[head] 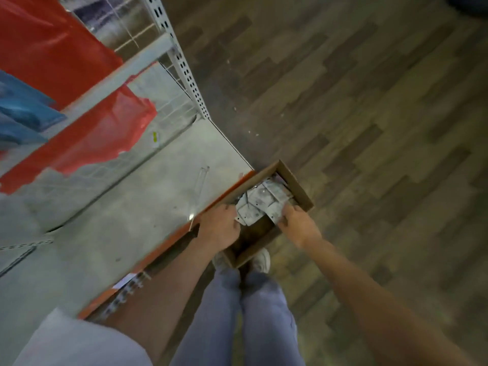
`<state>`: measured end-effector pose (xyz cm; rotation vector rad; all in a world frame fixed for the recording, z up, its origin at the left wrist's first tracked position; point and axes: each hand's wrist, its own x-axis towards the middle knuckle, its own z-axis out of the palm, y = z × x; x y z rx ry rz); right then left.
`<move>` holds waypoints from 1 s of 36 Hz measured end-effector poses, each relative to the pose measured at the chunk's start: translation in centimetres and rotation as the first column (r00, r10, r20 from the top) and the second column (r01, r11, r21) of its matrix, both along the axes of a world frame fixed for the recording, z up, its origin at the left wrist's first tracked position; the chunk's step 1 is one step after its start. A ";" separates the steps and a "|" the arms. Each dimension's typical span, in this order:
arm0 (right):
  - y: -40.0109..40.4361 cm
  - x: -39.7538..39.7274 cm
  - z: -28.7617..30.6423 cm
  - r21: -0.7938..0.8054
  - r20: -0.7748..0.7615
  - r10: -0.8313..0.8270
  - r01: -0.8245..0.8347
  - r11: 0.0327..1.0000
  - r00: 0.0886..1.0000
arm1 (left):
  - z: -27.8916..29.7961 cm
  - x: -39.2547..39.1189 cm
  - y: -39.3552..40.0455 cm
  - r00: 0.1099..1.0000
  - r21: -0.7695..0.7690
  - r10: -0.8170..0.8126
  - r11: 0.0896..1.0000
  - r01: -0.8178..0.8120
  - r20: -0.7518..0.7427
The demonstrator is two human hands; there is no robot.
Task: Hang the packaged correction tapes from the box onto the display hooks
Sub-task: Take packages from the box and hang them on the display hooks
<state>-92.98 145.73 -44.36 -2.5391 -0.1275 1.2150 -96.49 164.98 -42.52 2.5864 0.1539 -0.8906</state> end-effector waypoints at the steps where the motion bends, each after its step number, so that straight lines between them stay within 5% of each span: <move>1: 0.0 -0.3 -1.5 -0.005 -0.007 -0.001 0.001 1.000 1.000 | -1.5 0.0 0.0 1.000 -0.009 0.002 1.000 -0.002 -0.011; 12: 0.7 0.6 -20.3 -0.064 -0.069 -0.066 0.062 0.996 0.995 | -22.8 0.8 -0.9 0.978 -0.089 0.077 0.991 -0.095 -0.196; 24: 1.1 2.4 -39.5 -0.249 -0.164 0.054 -0.094 0.964 0.985 | -43.2 3.9 -3.7 0.830 -0.154 0.350 0.879 -0.451 -0.435; 28: 1.7 3.3 -42.8 -0.368 -0.239 0.036 -0.125 0.921 0.970 | -47.2 4.7 -5.4 0.706 -0.203 0.526 0.715 -0.669 -0.474; 33: 1.7 3.6 -45.4 -0.444 -0.229 0.010 -0.114 0.889 0.973 | -49.4 5.8 -6.5 0.375 -0.258 0.757 0.277 -0.926 -0.535; 36: 2.1 3.6 -44.7 -0.416 -0.190 0.023 -0.101 0.904 0.982 | -48.8 6.3 -6.7 0.282 -0.273 0.783 0.148 -0.950 -0.554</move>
